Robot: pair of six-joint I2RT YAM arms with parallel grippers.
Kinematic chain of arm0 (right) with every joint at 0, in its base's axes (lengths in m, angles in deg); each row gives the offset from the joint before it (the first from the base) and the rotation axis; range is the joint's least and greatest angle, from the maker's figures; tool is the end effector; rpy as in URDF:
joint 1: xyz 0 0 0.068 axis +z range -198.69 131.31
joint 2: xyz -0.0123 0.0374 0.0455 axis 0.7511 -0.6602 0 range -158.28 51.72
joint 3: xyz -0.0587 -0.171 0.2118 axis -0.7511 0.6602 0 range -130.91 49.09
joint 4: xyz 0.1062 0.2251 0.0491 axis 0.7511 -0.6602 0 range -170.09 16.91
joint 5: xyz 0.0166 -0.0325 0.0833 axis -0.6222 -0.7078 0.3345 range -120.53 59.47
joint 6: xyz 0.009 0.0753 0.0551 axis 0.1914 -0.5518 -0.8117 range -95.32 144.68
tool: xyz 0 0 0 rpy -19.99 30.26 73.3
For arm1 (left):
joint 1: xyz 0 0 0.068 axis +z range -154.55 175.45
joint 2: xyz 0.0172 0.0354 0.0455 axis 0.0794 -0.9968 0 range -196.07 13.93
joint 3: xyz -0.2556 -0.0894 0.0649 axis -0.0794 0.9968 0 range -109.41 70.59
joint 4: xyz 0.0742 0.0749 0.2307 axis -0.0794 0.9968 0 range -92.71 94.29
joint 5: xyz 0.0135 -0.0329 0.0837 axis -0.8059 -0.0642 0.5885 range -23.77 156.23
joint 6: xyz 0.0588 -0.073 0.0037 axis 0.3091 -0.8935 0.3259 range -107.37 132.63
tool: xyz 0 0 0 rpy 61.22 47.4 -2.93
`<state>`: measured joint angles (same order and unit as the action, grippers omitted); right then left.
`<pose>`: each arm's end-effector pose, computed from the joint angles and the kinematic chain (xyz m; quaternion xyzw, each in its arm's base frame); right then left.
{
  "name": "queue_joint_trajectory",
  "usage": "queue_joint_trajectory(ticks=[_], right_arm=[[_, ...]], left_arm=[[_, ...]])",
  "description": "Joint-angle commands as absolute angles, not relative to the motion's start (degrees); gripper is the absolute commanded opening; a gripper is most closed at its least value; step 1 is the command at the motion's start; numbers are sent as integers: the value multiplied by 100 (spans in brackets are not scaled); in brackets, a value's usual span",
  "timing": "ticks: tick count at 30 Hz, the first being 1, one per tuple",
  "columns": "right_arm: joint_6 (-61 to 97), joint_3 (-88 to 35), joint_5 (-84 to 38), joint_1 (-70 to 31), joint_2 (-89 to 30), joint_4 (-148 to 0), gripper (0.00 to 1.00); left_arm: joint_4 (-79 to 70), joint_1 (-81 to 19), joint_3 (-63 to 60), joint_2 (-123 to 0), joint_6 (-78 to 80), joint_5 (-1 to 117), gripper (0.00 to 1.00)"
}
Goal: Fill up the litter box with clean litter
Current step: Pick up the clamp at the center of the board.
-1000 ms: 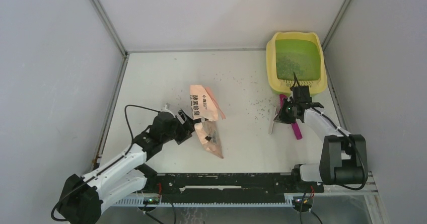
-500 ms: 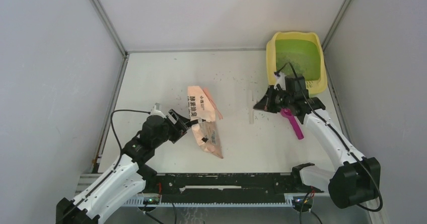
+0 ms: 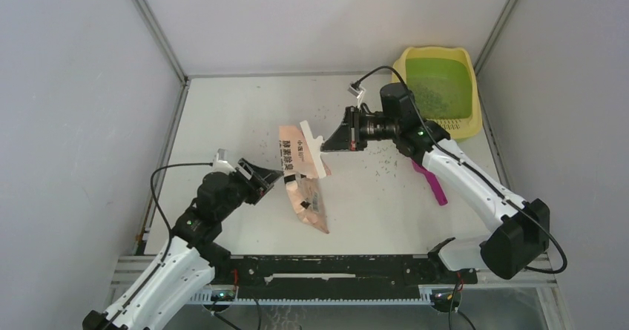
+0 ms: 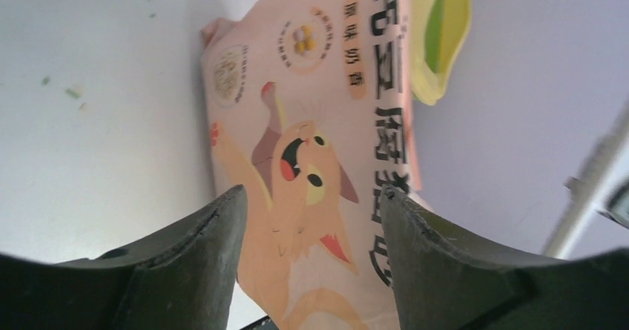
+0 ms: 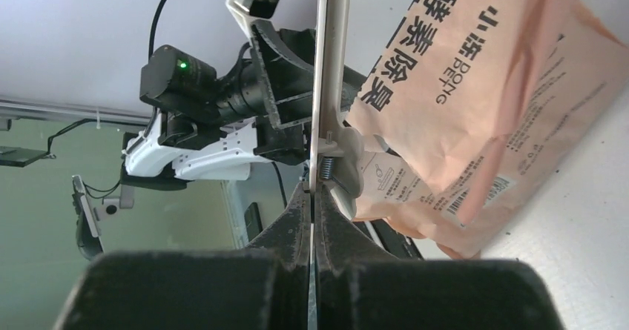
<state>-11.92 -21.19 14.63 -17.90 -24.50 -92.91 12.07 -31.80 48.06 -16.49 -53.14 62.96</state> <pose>0.2422 0.2141 0.3528 -0.1642 0.7914 0.5429 0.2280 0.1544 -0.0850 0.2159 -0.2595 0.7906 -0.4183 0.3641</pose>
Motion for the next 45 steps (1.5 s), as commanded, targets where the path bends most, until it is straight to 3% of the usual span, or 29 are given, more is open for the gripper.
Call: queue_joint_trajectory(ticks=[1,14,26,45], right_arm=[[-1466,-2333,1697,-1731,-2593,-8892,0],[-1343,-2328,1684,-1681,-2722,-9093,0],[-2608,-1782,2835,-1546,-3291,-7637,0],[-2913,-1692,3100,-986,-4100,-6948,0]], left_arm=[[300,-3110,4815,-1413,-5460,5957,66],[-1126,-3099,5300,-1716,-5765,5580,64],[-1629,-3092,5490,-1512,-5828,5529,66],[-2253,-3093,5806,-1662,-5970,5413,67]])
